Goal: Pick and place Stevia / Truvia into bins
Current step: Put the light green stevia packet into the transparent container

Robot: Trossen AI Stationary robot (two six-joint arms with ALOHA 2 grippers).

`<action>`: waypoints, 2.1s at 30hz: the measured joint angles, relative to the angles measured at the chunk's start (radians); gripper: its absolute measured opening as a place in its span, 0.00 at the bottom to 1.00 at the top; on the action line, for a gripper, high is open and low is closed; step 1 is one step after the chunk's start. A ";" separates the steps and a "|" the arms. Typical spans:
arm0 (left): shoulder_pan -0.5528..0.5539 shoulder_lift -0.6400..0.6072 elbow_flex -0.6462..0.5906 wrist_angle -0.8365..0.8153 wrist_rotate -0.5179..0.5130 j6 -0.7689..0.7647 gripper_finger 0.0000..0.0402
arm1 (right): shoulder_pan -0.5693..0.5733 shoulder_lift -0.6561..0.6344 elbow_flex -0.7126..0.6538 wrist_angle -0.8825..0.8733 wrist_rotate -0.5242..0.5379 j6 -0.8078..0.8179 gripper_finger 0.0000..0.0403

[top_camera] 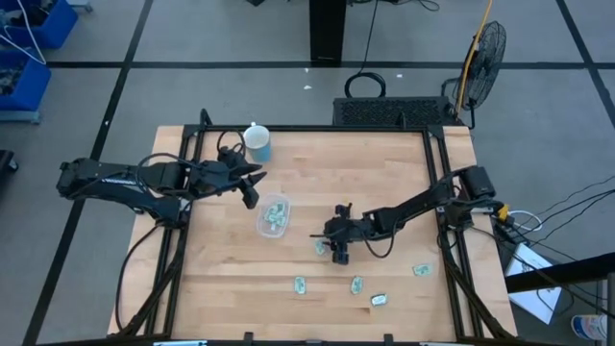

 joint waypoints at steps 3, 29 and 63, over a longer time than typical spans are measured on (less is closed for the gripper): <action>0.002 0.000 0.000 0.001 -0.004 0.000 0.29 | 0.000 0.021 0.001 0.048 -0.024 0.003 0.39; 0.003 0.000 0.000 -0.001 -0.006 0.018 0.29 | -0.031 0.118 0.002 0.275 -0.098 -0.053 0.38; 0.001 0.000 0.000 0.006 -0.072 0.018 0.29 | -0.163 0.366 0.615 0.078 -0.103 -0.320 0.02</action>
